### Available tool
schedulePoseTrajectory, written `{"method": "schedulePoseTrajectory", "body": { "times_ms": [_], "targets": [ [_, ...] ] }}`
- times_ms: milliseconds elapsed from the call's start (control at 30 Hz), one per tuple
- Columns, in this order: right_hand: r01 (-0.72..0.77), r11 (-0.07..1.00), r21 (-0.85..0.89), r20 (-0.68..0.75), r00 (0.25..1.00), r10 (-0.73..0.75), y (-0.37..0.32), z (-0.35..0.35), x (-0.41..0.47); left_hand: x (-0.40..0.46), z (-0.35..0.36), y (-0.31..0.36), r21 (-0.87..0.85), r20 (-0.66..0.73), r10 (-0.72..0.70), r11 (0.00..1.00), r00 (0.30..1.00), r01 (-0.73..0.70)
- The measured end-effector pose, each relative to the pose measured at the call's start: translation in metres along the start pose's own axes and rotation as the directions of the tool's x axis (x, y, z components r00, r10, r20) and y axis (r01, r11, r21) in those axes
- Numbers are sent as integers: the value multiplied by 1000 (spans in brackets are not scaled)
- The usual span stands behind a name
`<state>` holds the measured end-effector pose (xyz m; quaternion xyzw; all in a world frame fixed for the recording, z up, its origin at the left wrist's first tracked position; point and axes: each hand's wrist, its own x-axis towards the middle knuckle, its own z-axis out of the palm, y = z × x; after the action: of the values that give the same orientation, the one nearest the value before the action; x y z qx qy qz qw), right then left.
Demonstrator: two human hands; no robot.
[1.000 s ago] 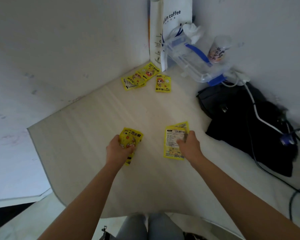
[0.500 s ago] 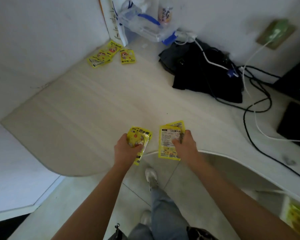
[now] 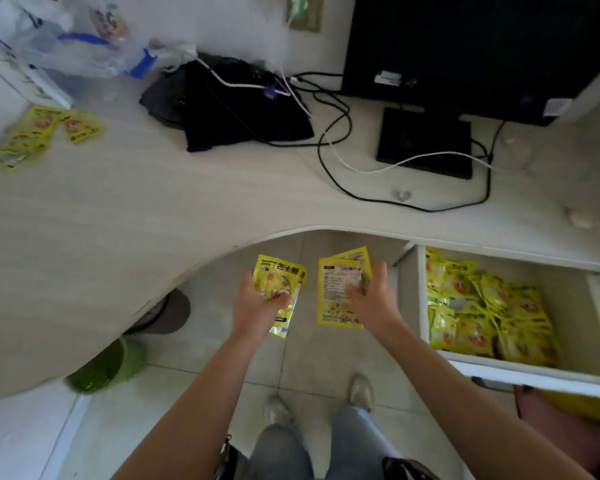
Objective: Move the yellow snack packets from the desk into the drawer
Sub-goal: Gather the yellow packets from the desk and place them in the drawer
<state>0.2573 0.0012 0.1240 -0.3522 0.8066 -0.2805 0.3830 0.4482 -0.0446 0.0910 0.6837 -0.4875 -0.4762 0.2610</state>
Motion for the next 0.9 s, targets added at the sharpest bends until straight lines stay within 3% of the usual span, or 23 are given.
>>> {"method": "schedulePoseTrajectory", "body": {
  "times_ms": [200,533,900],
  "targets": [
    [-57,998,26,-54,997,58,72,-91,9,-34,107,33,43,92,52,998,994,-56],
    [-224,974,28,-47,973,225,199,-248,50,-95,292,66,70,197,-52,997,979,39],
    [-441,886,142,-3,895,445,277,-309,110,-90,396,71,180,223,-259,958,940,221]
  ]
}}
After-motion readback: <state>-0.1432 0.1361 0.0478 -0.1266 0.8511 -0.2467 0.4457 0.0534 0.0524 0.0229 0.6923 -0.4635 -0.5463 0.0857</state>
